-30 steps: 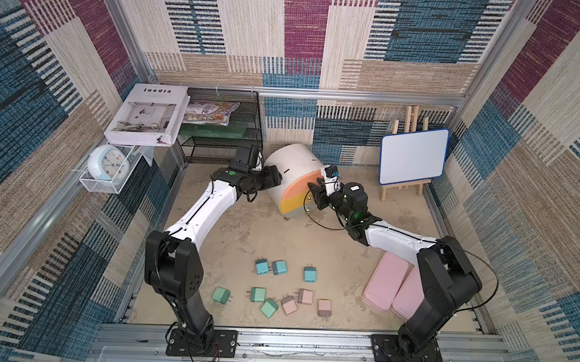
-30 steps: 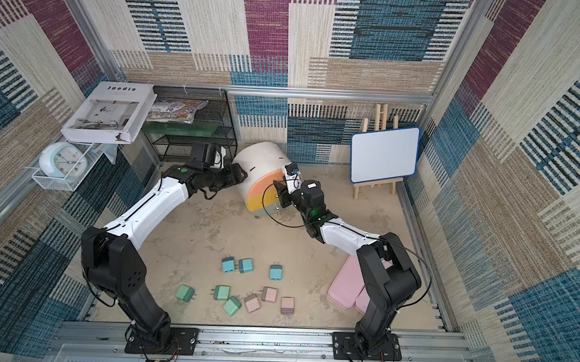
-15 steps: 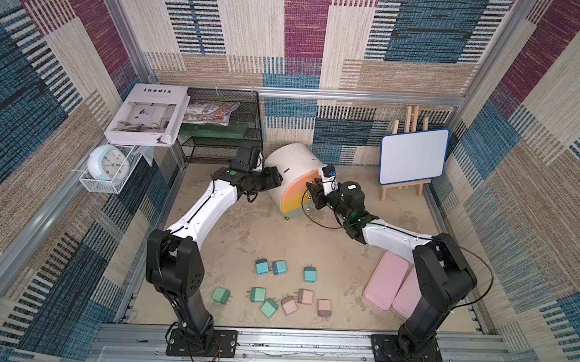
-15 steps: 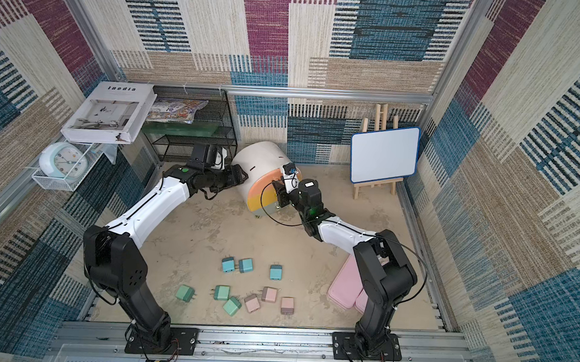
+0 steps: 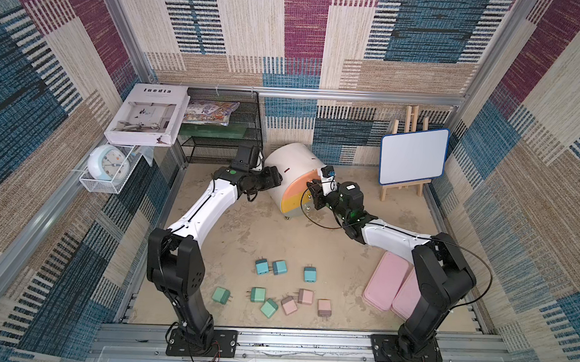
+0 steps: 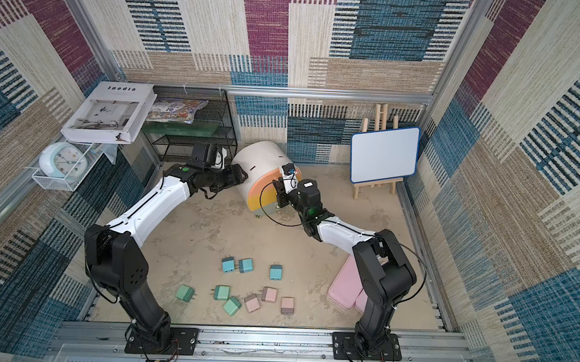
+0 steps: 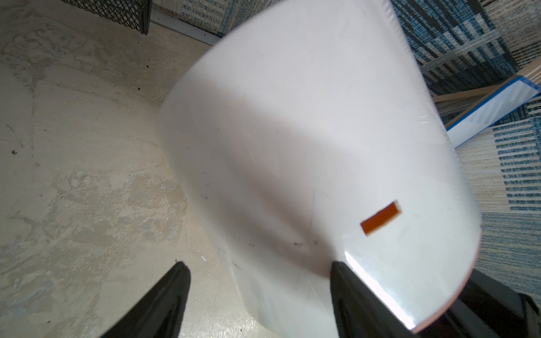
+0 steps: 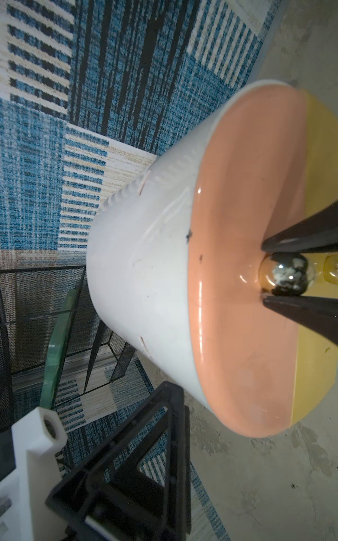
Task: Place the plugs into the drawer by color
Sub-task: Open the drawer in the storage box.
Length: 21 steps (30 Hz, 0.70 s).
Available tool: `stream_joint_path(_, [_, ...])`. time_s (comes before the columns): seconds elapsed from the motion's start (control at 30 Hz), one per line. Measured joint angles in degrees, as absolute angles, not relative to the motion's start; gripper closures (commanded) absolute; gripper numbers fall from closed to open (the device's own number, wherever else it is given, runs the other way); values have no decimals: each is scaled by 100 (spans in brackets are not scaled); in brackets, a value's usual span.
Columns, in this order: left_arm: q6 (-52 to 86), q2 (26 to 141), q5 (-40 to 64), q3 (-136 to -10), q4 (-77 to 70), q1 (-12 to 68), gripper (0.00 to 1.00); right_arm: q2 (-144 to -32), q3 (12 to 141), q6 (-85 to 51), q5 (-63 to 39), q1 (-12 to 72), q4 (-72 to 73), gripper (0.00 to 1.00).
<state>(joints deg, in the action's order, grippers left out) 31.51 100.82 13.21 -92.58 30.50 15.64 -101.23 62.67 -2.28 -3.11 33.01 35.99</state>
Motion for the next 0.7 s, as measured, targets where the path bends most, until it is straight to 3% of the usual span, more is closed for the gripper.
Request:
stream_joint_path(0.33, [3151, 10116, 1308, -9301, 3050, 1559, 21, -9754, 6082, -228, -121, 3369, 3282, 90])
stream_joint_path(0.7, [3299, 10274, 1345, -9386, 2976, 1492, 21, -8556, 5081, -281, 276, 3594, 2952, 89])
